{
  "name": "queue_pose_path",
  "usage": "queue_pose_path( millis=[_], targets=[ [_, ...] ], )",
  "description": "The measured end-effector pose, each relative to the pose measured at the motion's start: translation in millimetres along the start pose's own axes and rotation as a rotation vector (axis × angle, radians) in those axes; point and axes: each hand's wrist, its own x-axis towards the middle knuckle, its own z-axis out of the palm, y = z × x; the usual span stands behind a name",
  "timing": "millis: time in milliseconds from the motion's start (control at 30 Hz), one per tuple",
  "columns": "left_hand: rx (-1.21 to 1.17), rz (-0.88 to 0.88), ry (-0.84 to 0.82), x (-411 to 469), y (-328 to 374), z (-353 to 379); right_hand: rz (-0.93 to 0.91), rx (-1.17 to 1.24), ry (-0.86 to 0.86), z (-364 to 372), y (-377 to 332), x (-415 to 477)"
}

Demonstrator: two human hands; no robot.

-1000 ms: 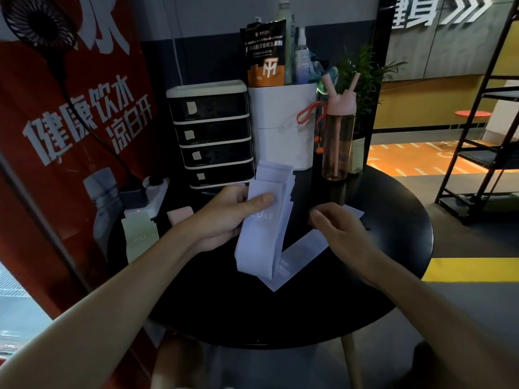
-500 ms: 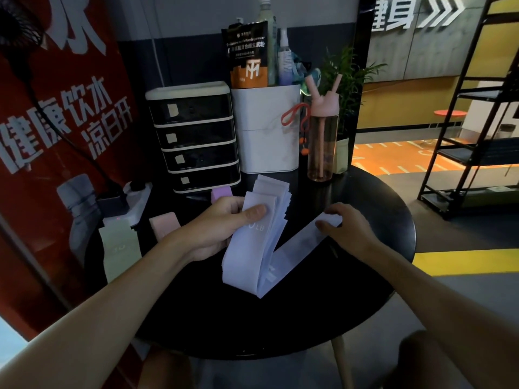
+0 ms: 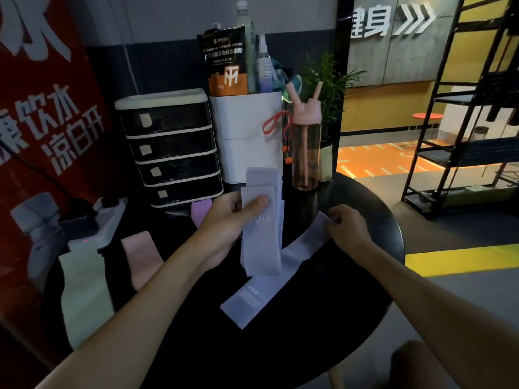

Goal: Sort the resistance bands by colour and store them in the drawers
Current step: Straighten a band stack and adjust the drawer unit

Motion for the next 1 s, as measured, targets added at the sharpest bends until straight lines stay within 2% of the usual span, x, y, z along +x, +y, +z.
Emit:
queue_pose_path(
  millis=[233,333,400,467,533,700,867,1000],
  targets=[
    [0.068,0.085,0.216,16,15,-7,-0.305,0.338,0.003,-37,-53,-23],
    [0.054,0.112,0.218,15,25,-9,-0.321,0.496,-0.033,-52,-85,-41],
    [0.057,0.113,0.193,12,28,-9,-0.370,0.549,-0.124,-56,-106,-51],
    [0.080,0.117,0.182,8,29,-8,-0.444,0.579,-0.218,-55,-125,-60],
    [0.080,0.107,0.172,2,30,-6,-0.495,0.566,-0.241,-49,-139,-66],
    [-0.046,0.029,0.120,-14,37,-4,-0.512,0.473,-0.065,-28,-155,-70],
    [-0.187,-0.052,0.141,-21,46,-6,-0.488,0.476,-0.023,-22,-163,-73],
    [-0.185,-0.094,0.138,-24,51,-5,-0.535,0.460,0.003,-19,-170,-76]
  ],
)
